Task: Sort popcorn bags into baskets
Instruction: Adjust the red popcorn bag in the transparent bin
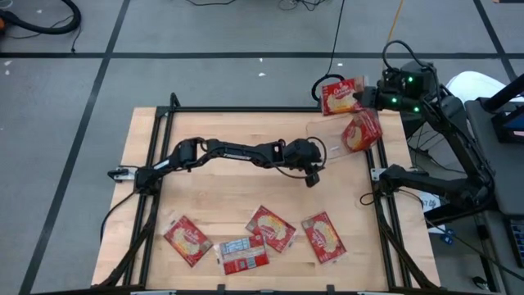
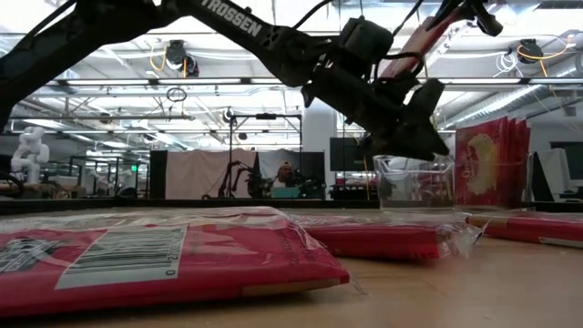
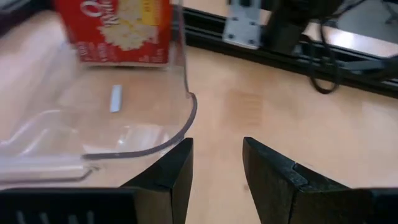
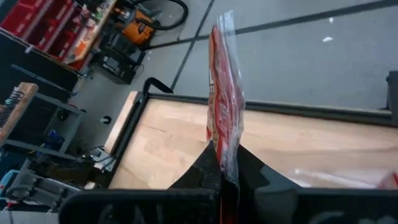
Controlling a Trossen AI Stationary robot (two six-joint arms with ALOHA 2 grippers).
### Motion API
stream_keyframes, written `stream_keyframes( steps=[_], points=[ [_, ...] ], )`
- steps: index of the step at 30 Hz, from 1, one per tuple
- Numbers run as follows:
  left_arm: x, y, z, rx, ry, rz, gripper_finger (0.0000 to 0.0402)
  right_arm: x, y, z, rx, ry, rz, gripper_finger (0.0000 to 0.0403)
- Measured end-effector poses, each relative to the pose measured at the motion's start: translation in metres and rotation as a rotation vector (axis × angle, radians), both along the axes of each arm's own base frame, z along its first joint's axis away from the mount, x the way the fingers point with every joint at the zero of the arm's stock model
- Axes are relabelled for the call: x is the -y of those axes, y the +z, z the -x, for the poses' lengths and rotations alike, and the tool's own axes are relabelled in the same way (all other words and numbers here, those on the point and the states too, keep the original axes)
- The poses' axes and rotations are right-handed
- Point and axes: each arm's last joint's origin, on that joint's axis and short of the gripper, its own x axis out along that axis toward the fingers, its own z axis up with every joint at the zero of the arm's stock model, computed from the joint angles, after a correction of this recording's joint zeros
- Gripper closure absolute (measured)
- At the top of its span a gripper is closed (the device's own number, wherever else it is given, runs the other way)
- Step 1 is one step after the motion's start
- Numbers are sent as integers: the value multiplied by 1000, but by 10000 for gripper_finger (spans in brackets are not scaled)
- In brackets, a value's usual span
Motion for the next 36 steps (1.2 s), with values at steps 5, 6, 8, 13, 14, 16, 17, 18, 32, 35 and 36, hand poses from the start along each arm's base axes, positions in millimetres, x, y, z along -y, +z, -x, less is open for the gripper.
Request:
stream_keyframes(
  steps=[5,6,8,13,14,16,17,18,32,35,36],
  points=[
    [-12,-2,3,-22,72,-10,257,-3,-9,4,-89,-39,-65,403],
    [-15,-2,3,-22,79,-10,257,-4,-10,5,-108,-41,-73,403],
    [-21,-2,4,-22,95,-8,257,-5,-13,7,-149,-45,-84,403],
    [-36,-3,7,-41,155,-8,257,-8,-20,11,-252,-73,-123,403],
    [-39,-4,8,-49,173,-14,257,-9,-22,12,-277,-81,-134,403],
    [-46,-5,10,-61,196,-16,257,-9,-25,13,-330,-91,-153,403],
    [-49,-5,11,-65,202,-16,257,-8,-27,13,-354,-96,-159,403],
    [-52,-6,12,-69,208,-16,257,-7,-28,13,-377,-104,-167,403],
    [-53,28,35,-192,84,112,257,21,-71,-6,-467,-184,-305,403],
    [-50,47,45,-228,54,109,257,24,-83,-8,-464,-197,-322,403],
    [-50,53,48,-231,45,107,257,25,-86,-9,-461,-203,-326,403]
  ],
)
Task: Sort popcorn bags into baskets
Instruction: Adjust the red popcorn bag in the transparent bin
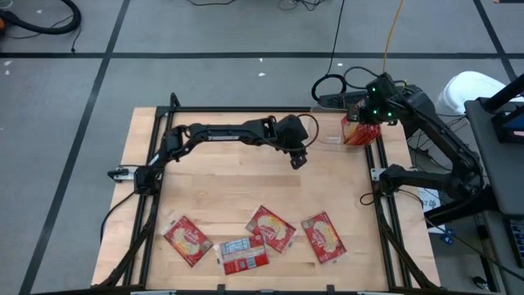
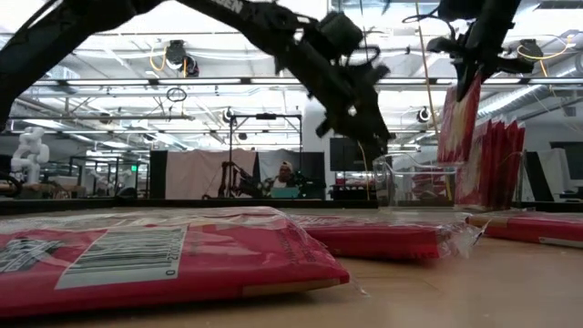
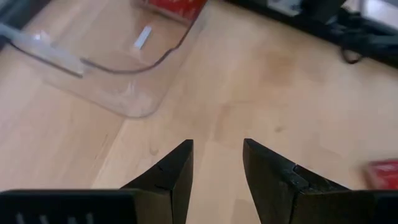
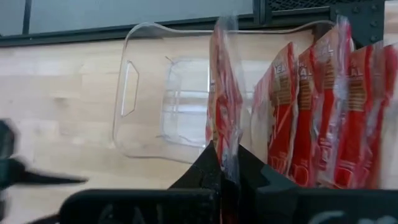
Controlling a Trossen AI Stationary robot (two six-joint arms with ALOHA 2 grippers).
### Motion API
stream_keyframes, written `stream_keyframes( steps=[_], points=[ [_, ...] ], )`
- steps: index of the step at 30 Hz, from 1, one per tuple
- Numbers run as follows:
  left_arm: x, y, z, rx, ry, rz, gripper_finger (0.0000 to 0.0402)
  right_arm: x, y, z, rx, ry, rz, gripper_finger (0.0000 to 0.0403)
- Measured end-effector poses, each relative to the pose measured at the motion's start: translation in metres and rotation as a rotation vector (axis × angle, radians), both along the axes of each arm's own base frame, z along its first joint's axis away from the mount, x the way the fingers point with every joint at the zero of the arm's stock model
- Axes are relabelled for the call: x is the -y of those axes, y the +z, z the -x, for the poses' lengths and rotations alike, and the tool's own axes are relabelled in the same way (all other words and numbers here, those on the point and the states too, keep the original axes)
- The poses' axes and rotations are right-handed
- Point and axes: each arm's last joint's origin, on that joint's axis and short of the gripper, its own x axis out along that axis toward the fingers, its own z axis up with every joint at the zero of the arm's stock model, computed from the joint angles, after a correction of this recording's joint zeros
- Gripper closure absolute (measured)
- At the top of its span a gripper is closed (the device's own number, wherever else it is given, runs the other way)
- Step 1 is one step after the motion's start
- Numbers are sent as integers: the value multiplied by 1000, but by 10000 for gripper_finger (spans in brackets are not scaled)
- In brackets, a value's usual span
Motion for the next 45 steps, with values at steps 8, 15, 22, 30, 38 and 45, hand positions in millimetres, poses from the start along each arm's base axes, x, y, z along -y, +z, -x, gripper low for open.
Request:
stream_keyframes(
  steps=[8,15,22,30,38,45],
  points=[
    [-9,35,25,-42,-21,-16,257,5,-15,-1,-51,-42,36,403],
    [-21,36,32,-67,-46,-33,257,10,-17,-3,-38,-59,70,403],
    [-33,36,36,-69,-44,-12,257,12,-7,-5,24,-70,114,403],
    [-40,36,39,-64,-42,2,257,10,-15,-3,-81,-72,78,403],
    [-39,36,39,-63,-51,7,257,10,-33,-3,-102,-74,33,403],
    [-39,34,40,-81,-51,14,257,11,-36,-4,-101,-65,45,403]
  ],
)
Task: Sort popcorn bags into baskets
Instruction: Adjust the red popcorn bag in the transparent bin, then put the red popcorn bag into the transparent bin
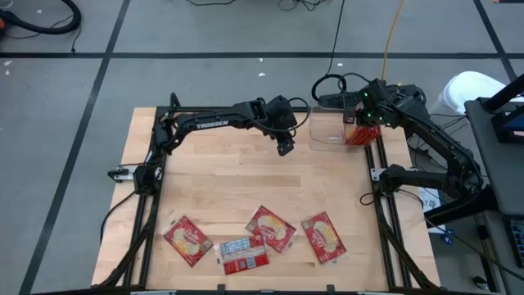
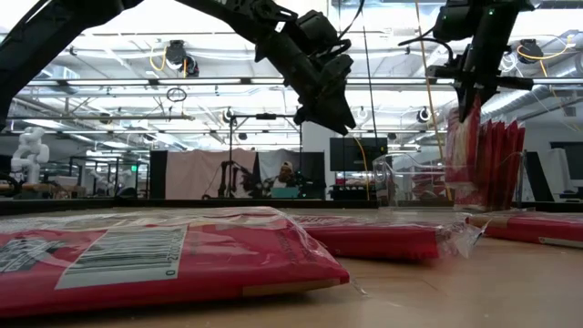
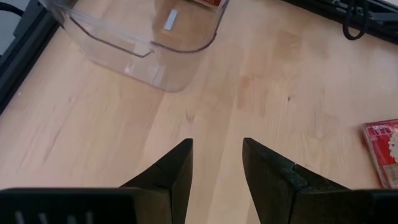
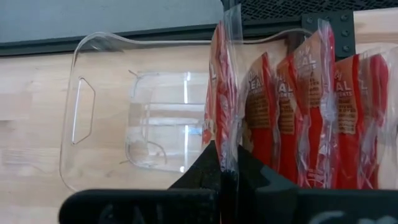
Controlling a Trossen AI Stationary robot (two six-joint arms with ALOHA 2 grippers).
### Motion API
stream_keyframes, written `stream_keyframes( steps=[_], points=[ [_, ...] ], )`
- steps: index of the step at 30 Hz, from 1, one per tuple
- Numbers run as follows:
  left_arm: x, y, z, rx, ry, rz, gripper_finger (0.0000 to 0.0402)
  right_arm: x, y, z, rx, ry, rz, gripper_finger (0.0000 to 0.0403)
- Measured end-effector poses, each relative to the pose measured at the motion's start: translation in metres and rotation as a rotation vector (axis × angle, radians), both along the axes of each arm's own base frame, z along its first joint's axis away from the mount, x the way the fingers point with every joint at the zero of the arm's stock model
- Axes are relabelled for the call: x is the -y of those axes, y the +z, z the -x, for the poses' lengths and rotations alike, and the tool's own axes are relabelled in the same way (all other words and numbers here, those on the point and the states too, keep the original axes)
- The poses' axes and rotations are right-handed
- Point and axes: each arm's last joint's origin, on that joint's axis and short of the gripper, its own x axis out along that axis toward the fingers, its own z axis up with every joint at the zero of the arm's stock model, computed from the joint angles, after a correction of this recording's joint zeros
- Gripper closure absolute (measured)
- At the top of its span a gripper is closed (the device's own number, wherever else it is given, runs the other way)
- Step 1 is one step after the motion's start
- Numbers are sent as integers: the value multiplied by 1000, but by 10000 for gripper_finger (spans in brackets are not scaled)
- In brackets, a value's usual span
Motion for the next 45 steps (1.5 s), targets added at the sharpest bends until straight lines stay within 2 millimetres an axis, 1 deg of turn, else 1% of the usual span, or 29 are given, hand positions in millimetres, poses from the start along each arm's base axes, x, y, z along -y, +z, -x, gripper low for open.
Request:
stream_keyframes(
  steps=[14,27,36,39,45],
  points=[
    [0,-1,1,-12,2,6,257,1,-1,0,-40,16,9,401],
    [0,-1,1,-12,7,10,257,2,-2,0,-66,11,19,350],
    [0,-1,1,-12,7,10,257,2,-1,1,-60,11,26,336],
    [0,-1,1,-16,8,12,257,0,6,2,-43,7,48,336],
    [2,-2,5,-55,15,32,257,-1,30,1,22,31,106,336]
  ],
)
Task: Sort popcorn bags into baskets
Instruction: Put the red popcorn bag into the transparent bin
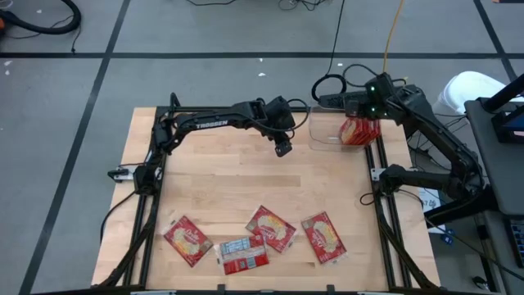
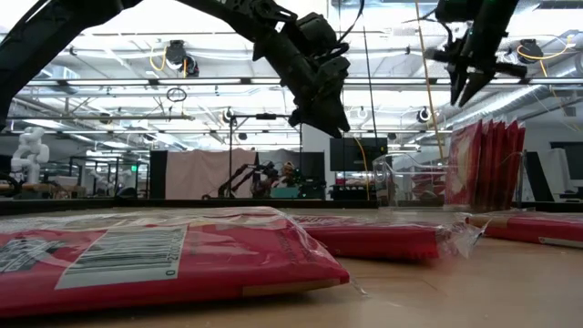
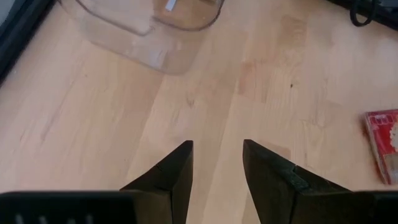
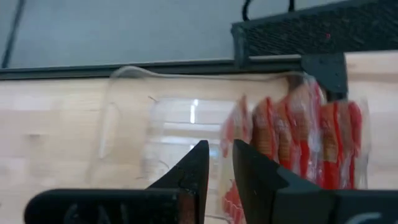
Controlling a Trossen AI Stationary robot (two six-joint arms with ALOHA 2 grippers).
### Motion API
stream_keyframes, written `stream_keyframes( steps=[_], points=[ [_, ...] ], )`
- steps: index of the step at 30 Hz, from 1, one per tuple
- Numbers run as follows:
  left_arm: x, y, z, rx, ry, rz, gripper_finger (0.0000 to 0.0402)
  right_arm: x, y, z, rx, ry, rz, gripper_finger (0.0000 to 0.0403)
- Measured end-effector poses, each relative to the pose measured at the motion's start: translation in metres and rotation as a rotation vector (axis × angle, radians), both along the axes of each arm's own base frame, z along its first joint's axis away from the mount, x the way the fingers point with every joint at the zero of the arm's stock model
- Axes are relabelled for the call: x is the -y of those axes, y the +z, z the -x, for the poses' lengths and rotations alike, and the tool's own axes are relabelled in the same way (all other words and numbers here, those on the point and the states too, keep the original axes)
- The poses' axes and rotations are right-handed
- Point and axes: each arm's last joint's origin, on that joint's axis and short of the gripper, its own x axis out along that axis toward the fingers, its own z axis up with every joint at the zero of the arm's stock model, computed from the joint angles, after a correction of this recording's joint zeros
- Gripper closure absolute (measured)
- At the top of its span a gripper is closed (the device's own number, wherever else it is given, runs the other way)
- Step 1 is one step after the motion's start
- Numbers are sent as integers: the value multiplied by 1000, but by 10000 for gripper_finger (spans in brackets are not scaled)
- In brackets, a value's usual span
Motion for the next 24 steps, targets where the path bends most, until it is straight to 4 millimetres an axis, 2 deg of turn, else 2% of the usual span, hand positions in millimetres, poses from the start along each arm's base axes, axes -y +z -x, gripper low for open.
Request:
stream_keyframes(
  steps=[5,10,17,24],
  points=[
    [-1,0,17,-102,40,217,257,-2,19,-2,85,98,15,336],
    [7,-9,36,-326,70,367,257,-4,31,-6,170,251,23,336],
    [42,-12,42,-510,35,412,256,-2,40,-16,307,523,101,337],
    [79,-16,43,-632,80,479,251,-3,43,-18,347,649,135,337]
  ],
)
